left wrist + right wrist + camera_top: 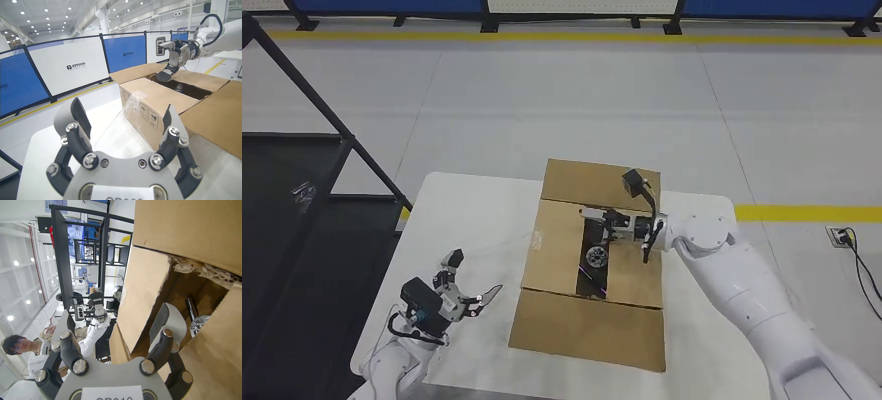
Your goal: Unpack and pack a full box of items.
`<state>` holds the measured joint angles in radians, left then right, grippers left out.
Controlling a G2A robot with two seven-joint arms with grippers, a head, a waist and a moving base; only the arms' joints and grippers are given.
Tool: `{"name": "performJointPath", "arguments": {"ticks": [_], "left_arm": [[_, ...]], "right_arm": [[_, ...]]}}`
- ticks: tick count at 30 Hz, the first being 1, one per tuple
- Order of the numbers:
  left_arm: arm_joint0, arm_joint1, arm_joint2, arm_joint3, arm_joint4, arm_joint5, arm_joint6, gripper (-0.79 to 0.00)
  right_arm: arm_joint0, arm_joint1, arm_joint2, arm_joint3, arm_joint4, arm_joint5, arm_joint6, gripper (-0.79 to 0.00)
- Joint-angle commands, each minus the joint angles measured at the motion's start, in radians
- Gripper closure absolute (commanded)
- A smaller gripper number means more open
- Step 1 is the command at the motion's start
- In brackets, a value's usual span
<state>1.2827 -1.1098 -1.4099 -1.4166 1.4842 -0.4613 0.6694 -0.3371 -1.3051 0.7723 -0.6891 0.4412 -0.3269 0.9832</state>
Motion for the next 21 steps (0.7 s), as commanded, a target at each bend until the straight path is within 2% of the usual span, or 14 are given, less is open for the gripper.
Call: {"name": "performJointPath", "arguments": {"ticks": [1,12,21], "left_arm": [[-0.004,-0.001,0.006,0.004,0.004,-0.002,-0.009,-0.785],[0.003,-0.002,0.023,-0.01,0.022,0.007,-0.01,-0.785],[0.027,0.0,0.02,-0.049,0.032,0.011,-0.008,-0.785]], "right_arm": [[-0.002,-0.005,-0.005,-0.001,-0.006,0.015,-0.006,-0.785],[0.012,-0.056,-0.035,0.061,0.015,0.057,-0.025,-0.785],[0.033,-0.097,-0.021,0.143,0.103,0.051,0.002,-0.785]]}}
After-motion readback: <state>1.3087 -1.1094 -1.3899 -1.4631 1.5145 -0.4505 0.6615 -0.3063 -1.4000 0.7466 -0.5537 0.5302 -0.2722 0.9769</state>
